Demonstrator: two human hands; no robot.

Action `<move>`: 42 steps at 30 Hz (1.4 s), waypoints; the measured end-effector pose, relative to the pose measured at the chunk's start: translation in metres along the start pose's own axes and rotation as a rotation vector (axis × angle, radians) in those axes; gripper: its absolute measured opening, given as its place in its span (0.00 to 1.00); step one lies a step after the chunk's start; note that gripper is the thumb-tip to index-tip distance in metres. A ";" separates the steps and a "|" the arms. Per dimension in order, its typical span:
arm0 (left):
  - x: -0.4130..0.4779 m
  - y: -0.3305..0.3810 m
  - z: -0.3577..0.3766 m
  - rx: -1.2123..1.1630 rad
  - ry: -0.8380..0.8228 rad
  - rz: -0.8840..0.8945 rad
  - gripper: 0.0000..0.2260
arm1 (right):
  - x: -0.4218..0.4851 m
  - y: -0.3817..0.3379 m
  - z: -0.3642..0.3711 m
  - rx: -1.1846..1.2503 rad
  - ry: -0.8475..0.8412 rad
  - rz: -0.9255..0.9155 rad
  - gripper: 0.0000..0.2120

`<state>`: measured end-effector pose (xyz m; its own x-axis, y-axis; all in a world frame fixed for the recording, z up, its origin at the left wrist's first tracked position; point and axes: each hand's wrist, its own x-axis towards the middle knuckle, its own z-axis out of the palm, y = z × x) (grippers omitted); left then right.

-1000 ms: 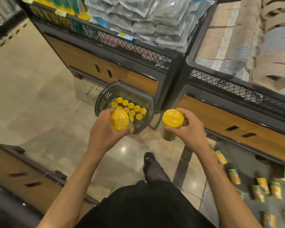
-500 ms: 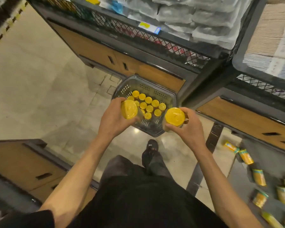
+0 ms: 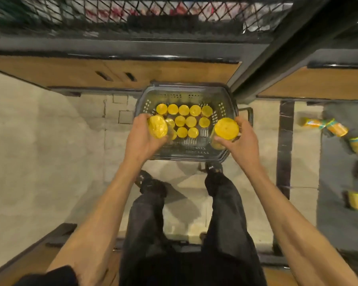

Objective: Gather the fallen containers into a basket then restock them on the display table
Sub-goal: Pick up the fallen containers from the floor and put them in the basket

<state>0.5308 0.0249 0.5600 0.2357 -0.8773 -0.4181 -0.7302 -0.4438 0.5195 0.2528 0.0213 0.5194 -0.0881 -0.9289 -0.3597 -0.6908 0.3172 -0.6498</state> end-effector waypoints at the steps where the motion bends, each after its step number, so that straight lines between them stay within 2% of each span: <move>1: 0.017 -0.012 0.007 0.017 -0.015 0.024 0.32 | 0.007 0.005 0.017 0.002 0.024 0.023 0.45; 8: 0.122 -0.097 0.076 0.089 -0.103 0.075 0.34 | 0.054 0.069 0.134 0.067 0.145 0.171 0.37; 13: 0.177 -0.135 0.127 0.149 -0.114 0.110 0.33 | 0.082 0.112 0.196 0.025 0.198 0.224 0.36; 19: 0.218 -0.154 0.174 0.117 0.017 0.166 0.14 | 0.104 0.161 0.247 0.020 0.289 0.335 0.34; 26: 0.252 -0.177 0.216 0.138 0.091 0.110 0.28 | 0.144 0.201 0.287 0.086 0.294 0.457 0.33; 32: 0.275 -0.201 0.240 0.201 0.113 0.142 0.27 | 0.180 0.229 0.317 0.042 0.274 0.547 0.33; 38: 0.288 -0.216 0.252 0.157 0.204 0.114 0.29 | 0.202 0.243 0.333 0.028 0.194 0.737 0.45; 42: 0.297 -0.216 0.251 0.170 0.268 0.101 0.31 | 0.206 0.248 0.341 0.038 0.197 0.758 0.44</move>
<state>0.5972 -0.0937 0.1371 0.3004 -0.9422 -0.1483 -0.8496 -0.3350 0.4074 0.3077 -0.0256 0.0557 -0.6539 -0.4719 -0.5914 -0.3666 0.8814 -0.2980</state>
